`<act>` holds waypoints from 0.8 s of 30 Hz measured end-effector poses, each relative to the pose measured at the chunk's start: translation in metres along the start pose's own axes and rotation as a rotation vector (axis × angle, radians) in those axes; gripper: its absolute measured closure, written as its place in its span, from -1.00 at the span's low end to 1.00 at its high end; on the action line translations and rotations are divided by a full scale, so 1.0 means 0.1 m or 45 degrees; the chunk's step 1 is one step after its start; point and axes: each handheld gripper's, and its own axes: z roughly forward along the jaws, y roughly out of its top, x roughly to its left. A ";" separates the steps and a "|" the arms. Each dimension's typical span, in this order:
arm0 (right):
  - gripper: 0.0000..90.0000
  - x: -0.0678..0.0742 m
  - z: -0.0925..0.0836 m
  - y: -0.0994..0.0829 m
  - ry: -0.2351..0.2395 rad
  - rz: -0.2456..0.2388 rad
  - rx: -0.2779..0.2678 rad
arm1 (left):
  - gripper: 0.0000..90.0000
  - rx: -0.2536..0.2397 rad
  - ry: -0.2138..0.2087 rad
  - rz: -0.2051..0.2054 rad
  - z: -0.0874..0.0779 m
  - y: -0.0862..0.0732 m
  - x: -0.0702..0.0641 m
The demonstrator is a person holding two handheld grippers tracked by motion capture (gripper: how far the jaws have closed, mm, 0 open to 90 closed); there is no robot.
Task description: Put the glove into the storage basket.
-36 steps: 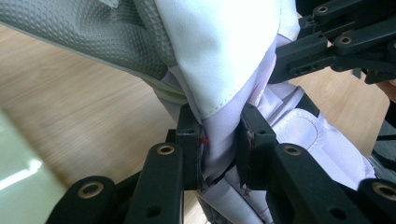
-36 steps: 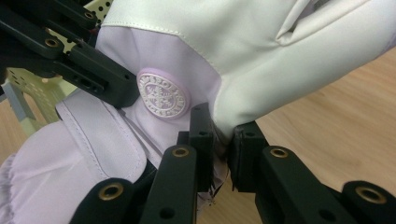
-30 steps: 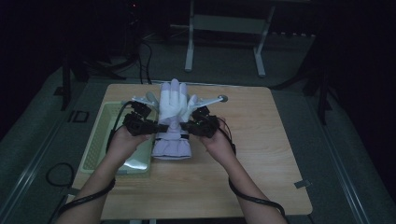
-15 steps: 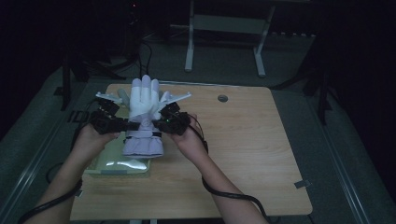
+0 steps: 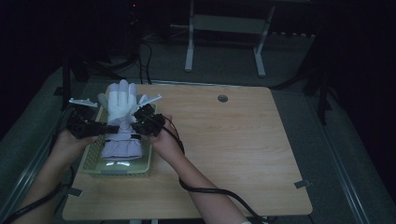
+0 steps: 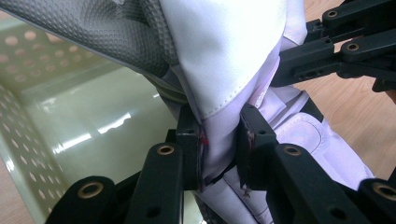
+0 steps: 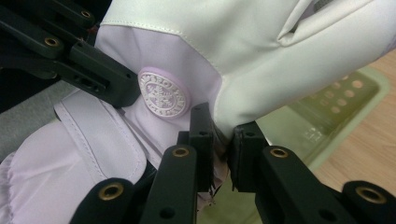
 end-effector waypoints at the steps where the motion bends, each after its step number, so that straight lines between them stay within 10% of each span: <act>1: 0.81 0.01 0.04 0.00 -0.002 0.001 0.008 | 0.64 0.002 0.000 -0.002 0.02 -0.02 0.03; 24: 0.80 0.11 0.64 -0.32 -0.058 0.008 0.190 | 0.60 0.190 0.090 -0.077 0.44 -0.39 0.24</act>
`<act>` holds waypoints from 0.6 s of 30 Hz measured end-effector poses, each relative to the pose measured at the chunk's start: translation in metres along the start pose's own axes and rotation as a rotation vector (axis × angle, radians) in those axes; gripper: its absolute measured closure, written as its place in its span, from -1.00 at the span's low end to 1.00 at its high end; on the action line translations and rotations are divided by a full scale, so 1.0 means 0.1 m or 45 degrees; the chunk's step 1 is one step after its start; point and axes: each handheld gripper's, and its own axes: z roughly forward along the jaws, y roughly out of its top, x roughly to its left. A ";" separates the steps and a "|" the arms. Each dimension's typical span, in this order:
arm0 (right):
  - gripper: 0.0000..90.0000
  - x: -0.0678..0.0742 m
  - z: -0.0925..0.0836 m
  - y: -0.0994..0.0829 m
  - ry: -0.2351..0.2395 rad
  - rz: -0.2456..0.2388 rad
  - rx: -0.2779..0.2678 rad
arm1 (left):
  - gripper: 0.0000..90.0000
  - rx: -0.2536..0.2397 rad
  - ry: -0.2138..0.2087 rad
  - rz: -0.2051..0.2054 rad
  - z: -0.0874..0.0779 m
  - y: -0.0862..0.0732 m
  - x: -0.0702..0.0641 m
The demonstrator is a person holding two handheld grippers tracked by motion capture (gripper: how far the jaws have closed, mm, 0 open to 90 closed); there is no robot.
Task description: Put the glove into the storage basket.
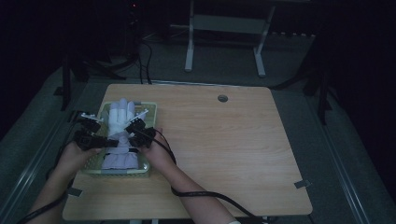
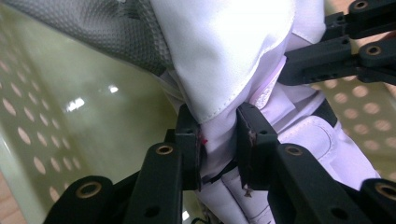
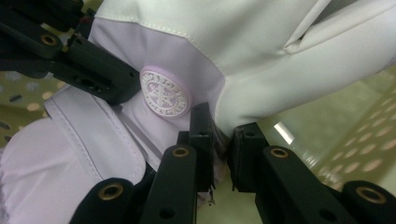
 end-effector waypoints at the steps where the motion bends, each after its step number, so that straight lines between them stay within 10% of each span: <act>1: 0.79 0.00 0.01 -0.01 0.001 -0.002 0.006 | 0.60 0.009 -0.002 -0.001 0.01 -0.01 0.00; 18: 0.05 -0.13 -0.06 -0.03 -0.019 0.018 -0.006 | -0.03 0.087 0.246 0.018 0.22 0.03 -0.14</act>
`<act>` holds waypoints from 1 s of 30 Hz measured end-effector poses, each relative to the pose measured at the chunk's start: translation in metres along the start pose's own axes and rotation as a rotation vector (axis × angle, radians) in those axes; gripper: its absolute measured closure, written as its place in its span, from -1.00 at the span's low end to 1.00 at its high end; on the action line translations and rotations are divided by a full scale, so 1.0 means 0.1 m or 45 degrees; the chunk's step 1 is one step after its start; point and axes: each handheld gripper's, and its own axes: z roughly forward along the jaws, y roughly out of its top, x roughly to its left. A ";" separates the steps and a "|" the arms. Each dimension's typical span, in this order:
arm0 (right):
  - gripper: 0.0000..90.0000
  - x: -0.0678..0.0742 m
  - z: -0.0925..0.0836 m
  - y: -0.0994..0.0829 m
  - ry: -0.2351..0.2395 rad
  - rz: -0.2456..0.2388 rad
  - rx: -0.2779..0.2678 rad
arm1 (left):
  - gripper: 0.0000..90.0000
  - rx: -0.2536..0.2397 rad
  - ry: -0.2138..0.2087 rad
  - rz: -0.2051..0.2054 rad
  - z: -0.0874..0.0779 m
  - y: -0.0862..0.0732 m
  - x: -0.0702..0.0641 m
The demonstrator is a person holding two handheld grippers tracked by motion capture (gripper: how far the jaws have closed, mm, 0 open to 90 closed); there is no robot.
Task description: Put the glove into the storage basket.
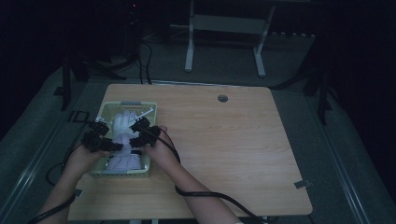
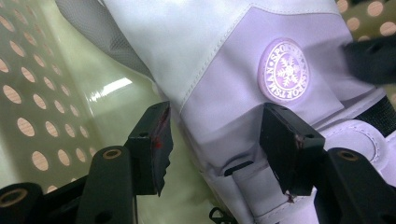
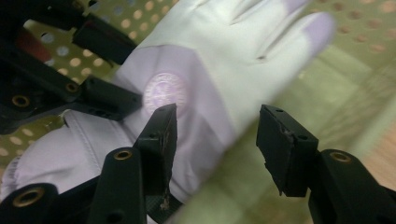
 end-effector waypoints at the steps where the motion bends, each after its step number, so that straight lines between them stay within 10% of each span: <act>1: 0.02 -0.02 -0.03 0.00 0.003 0.010 -0.010 | -0.09 -0.003 0.020 0.003 -0.01 0.00 0.00; 7: -0.19 -0.14 -0.20 -0.01 0.071 0.013 -0.085 | -0.69 -0.112 0.051 0.009 -0.09 -0.07 0.01; 15: -0.59 -0.28 -0.31 -0.08 0.191 -0.012 -0.128 | -0.76 -0.315 0.076 0.060 -0.27 -0.14 -0.07; 30: -0.66 -0.36 -0.41 -0.20 0.225 -0.151 -0.134 | -0.76 -0.400 -0.021 0.077 -0.36 -0.25 -0.38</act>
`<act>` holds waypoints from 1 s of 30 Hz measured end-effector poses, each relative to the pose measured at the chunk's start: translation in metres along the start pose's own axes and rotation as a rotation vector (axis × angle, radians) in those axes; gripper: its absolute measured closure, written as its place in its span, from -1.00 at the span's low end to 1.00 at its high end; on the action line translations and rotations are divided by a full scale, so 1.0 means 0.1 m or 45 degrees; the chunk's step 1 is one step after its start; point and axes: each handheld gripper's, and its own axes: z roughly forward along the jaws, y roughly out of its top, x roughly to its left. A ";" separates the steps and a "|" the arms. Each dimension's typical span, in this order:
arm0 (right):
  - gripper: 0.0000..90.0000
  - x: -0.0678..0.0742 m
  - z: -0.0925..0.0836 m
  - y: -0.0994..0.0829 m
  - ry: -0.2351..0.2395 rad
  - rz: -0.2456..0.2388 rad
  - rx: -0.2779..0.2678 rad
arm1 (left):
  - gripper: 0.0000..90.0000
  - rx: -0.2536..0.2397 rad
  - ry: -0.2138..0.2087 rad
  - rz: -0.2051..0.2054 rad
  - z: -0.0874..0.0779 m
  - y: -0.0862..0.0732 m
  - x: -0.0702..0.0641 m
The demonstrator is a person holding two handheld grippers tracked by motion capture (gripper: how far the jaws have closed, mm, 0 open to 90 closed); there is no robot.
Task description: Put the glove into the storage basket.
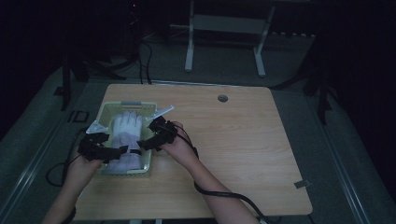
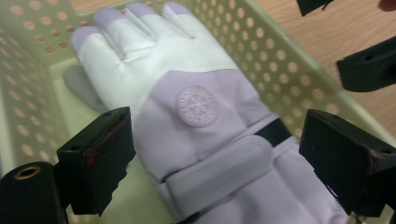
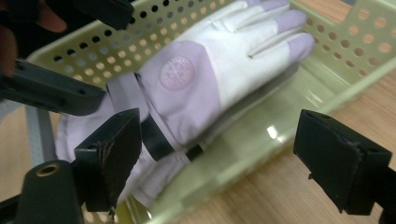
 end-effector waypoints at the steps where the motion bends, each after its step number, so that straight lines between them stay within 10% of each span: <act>1: -0.66 -0.01 -0.01 -0.01 -0.003 -0.004 0.003 | -0.76 -0.009 0.002 0.000 0.00 0.00 -0.02; 30: -0.68 -0.44 -0.53 -0.35 -0.064 -0.001 -0.021 | -0.76 -0.075 -0.186 0.130 0.24 0.24 -0.74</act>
